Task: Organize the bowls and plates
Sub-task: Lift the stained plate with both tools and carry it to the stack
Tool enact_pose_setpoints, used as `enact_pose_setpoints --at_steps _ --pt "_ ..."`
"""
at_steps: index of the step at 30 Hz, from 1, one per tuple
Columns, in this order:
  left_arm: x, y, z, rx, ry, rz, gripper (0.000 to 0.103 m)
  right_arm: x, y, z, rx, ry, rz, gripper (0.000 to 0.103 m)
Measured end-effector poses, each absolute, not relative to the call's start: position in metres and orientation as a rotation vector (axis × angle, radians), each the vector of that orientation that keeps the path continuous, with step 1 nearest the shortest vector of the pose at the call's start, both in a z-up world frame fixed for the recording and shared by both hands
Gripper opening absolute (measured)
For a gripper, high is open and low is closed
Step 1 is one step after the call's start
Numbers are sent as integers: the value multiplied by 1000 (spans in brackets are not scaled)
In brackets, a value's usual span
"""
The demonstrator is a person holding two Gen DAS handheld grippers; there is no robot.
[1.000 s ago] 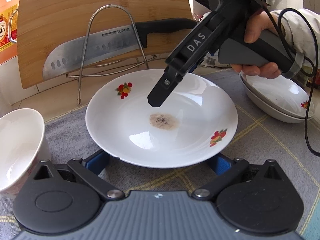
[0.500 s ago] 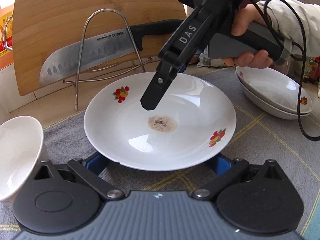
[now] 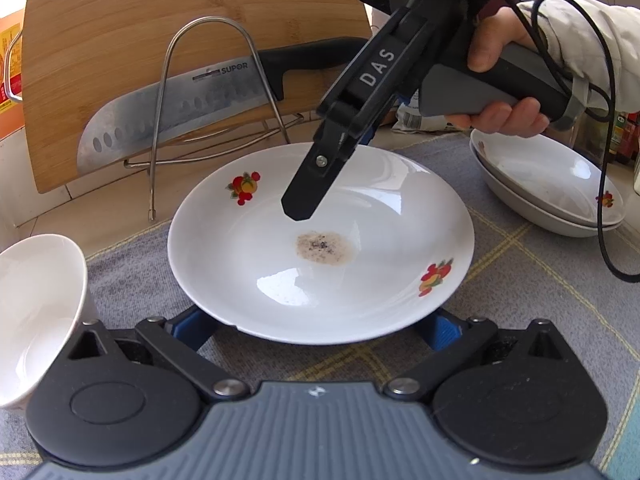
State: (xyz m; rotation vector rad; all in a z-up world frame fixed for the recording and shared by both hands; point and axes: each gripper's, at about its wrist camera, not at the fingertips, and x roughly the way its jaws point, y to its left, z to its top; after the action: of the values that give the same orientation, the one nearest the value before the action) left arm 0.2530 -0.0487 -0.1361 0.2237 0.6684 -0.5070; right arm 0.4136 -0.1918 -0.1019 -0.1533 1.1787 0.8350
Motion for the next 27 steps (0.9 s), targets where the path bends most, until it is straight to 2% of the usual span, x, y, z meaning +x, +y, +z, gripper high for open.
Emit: enact_pose_setpoints --at_steps 27 --pt "208 -52 -111 273 687 -544 102 360 -204 -76 -100 1157 820 103"
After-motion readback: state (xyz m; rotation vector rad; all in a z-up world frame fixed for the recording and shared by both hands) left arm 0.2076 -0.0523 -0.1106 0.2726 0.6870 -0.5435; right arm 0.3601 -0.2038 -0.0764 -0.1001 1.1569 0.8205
